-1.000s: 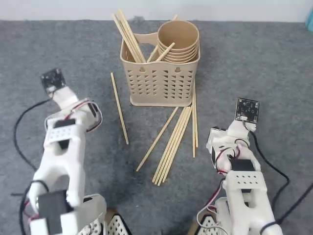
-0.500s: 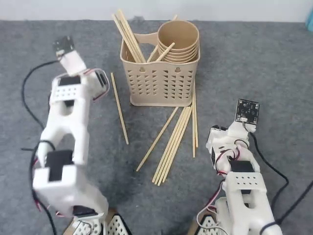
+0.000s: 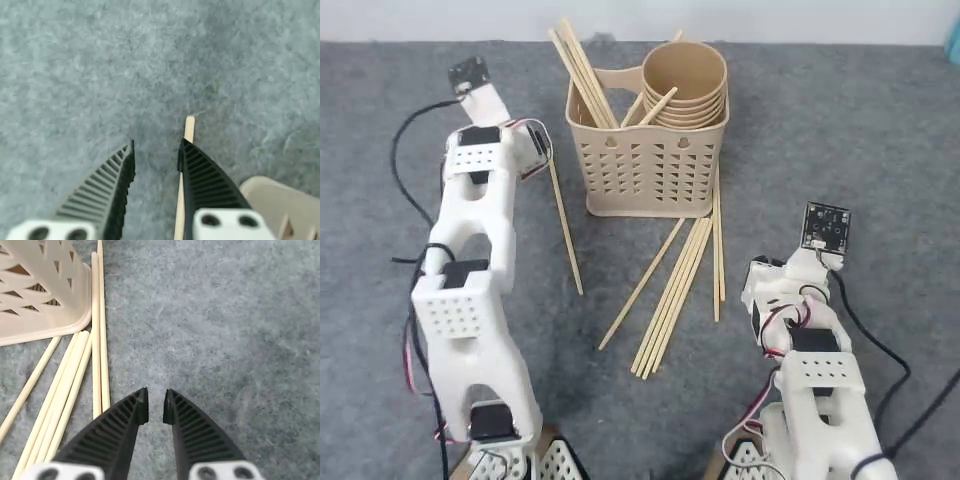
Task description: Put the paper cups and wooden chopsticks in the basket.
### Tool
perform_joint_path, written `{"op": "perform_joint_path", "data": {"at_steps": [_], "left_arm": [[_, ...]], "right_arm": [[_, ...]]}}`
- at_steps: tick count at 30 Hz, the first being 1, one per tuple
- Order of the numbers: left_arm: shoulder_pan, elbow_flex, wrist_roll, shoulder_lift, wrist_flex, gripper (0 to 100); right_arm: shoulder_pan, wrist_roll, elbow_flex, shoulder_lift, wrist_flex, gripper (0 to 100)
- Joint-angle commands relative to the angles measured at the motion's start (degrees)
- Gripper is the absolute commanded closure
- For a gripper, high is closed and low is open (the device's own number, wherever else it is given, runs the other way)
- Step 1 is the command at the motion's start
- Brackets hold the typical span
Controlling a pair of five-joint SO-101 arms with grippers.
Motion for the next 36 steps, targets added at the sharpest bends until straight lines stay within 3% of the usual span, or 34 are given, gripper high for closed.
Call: {"op": "perform_joint_path", "data": {"at_steps": [1, 12, 19, 24, 36], "left_arm": [[1.6, -5.1, 0.6, 0.9, 0.4, 87], [3.3, -12.7, 0.4, 9.2, 0.8, 87], [3.2, -23.1, 0.4, 17.3, 6.9, 87], [3.3, -35.3, 0.3, 24.1, 14.0, 99], [3.2, -64.7, 0.2, 34.7, 38.1, 99]], "right_arm": [[0.5, -0.2, -0.4, -1.6, -1.5, 93.3], [0.5, -0.2, -0.5, -1.6, -1.6, 93.3], [0.5, -0.2, -0.5, -1.5, -1.6, 93.3], [0.5, -0.2, -0.4, -1.4, -1.6, 93.3], [0.6, -0.2, -0.4, -1.3, -1.6, 93.3]]}}
